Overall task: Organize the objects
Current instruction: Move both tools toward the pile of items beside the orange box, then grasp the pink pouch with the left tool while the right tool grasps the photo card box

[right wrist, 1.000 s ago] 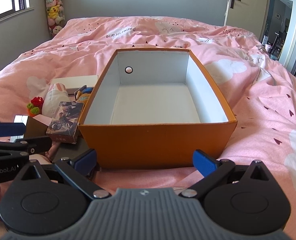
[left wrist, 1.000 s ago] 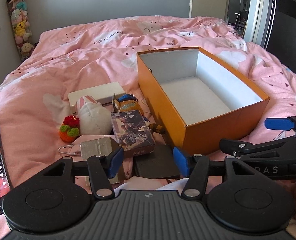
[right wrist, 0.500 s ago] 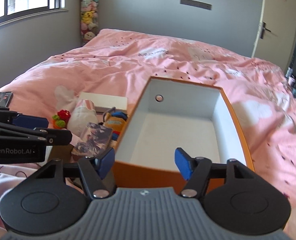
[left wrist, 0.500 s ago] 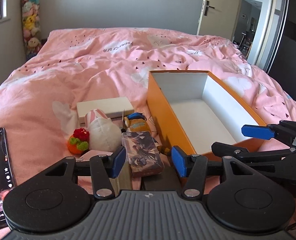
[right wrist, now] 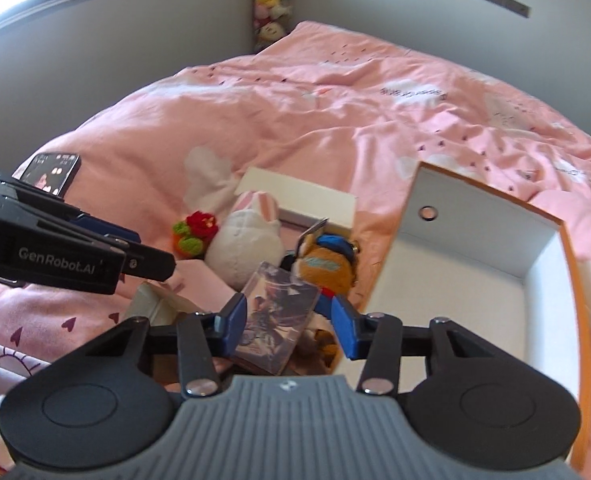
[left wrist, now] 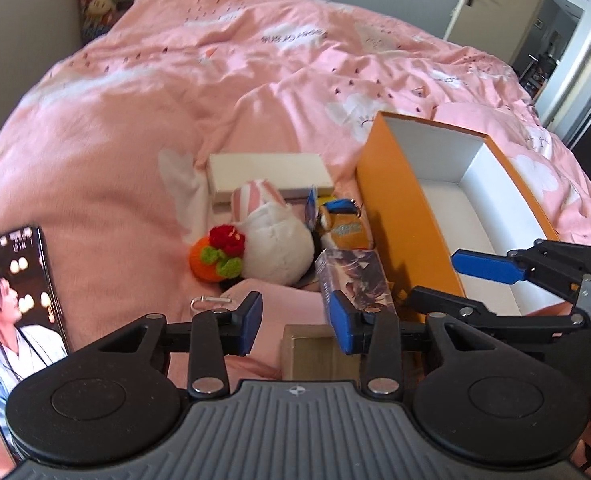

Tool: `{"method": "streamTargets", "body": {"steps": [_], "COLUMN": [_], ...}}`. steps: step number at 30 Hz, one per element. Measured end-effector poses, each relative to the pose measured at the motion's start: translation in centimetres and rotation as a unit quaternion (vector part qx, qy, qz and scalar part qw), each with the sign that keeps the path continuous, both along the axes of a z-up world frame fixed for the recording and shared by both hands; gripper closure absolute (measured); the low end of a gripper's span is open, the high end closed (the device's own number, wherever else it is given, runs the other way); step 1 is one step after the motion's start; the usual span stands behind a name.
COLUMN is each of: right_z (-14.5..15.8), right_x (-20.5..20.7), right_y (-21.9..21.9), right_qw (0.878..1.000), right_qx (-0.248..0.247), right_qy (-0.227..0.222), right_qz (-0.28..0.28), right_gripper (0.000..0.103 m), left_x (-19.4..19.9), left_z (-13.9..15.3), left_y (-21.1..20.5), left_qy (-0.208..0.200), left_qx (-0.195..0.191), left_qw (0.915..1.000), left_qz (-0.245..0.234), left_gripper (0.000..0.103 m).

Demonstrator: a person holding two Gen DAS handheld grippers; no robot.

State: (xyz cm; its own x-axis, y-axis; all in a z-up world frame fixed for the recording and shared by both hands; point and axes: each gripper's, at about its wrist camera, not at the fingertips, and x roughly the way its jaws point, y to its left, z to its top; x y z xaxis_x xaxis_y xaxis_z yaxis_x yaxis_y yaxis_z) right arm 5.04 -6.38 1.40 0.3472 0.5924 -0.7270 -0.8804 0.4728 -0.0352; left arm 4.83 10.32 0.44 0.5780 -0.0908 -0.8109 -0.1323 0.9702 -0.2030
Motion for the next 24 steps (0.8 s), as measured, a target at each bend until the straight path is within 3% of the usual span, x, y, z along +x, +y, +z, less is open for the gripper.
{"method": "streamTargets", "body": {"steps": [6, 13, 15, 20, 22, 24], "right_z": [-1.5, -2.4, -2.7, -3.6, -3.7, -3.8], "right_x": [1.0, 3.3, 3.8, 4.3, 4.3, 4.2], "right_y": [2.3, 4.8, 5.7, 6.9, 7.2, 7.7], "right_qw": [0.999, 0.993, 0.991, 0.987, 0.988, 0.988], "right_qx": [-0.036, -0.068, -0.078, -0.098, -0.102, -0.110], "right_qy": [0.023, 0.088, 0.101, 0.116, 0.109, 0.100], "right_qz": [0.032, 0.037, 0.038, 0.045, 0.050, 0.051], "right_gripper": [0.055, 0.054, 0.054, 0.054, 0.051, 0.038], "left_x": [1.3, 2.9, 3.0, 2.9, 3.4, 3.6], "left_z": [-1.6, -3.4, -4.1, -4.7, -5.2, -6.0], "left_y": [1.9, 3.8, 4.3, 5.0, 5.1, 5.3], "left_qy": [0.033, 0.095, 0.107, 0.112, 0.126, 0.141], "left_qx": [-0.044, -0.054, -0.066, -0.085, -0.079, -0.076], "left_qw": [0.9981, 0.9913, 0.9885, 0.9857, 0.9834, 0.9804], "left_qz": [0.027, 0.073, 0.083, 0.093, 0.104, 0.115], "left_gripper": [0.058, 0.041, 0.041, 0.041, 0.040, 0.039]}}
